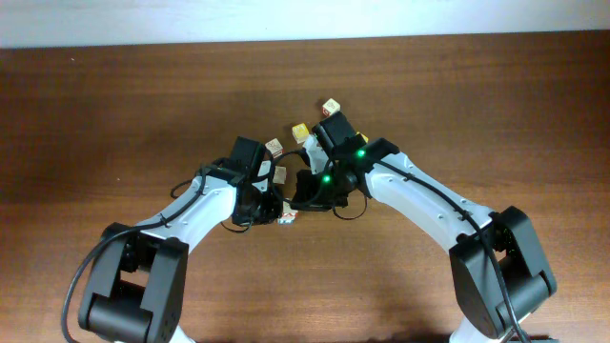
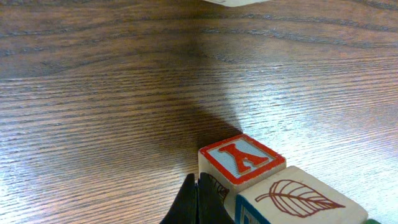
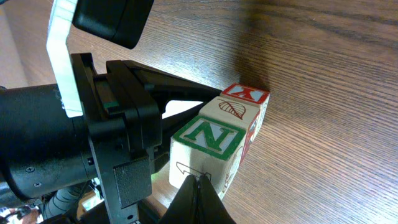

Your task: Rotate 3 blocks

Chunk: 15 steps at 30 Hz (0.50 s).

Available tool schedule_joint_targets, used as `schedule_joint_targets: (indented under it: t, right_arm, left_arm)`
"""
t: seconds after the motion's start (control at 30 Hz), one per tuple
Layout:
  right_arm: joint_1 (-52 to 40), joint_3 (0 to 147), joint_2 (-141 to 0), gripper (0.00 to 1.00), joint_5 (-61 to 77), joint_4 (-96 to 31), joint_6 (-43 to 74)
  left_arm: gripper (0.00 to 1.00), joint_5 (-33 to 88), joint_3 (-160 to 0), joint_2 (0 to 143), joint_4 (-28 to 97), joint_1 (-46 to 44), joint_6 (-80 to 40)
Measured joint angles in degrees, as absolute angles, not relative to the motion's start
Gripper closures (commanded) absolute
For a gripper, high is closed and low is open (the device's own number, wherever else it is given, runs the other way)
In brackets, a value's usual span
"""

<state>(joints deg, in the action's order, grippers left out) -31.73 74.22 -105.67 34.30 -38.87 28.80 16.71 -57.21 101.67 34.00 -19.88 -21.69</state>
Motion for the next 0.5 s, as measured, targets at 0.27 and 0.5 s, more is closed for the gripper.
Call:
schedule_joint_targets:
  t: [0.27,0.5]
  right_arm:
    - [-31.9,74.2,-105.7,0.96,33.9,-38.3,30.3]
    - [-33.1,74.2,-105.7,0.96,33.4,-37.1,30.9]
  left_arm:
    - [1.0,18.6,-57.2,101.7,33.8,-17.4,-21.7]
    - [1.0,19.1,-57.2,101.7,33.5,-16.5,-21.7]
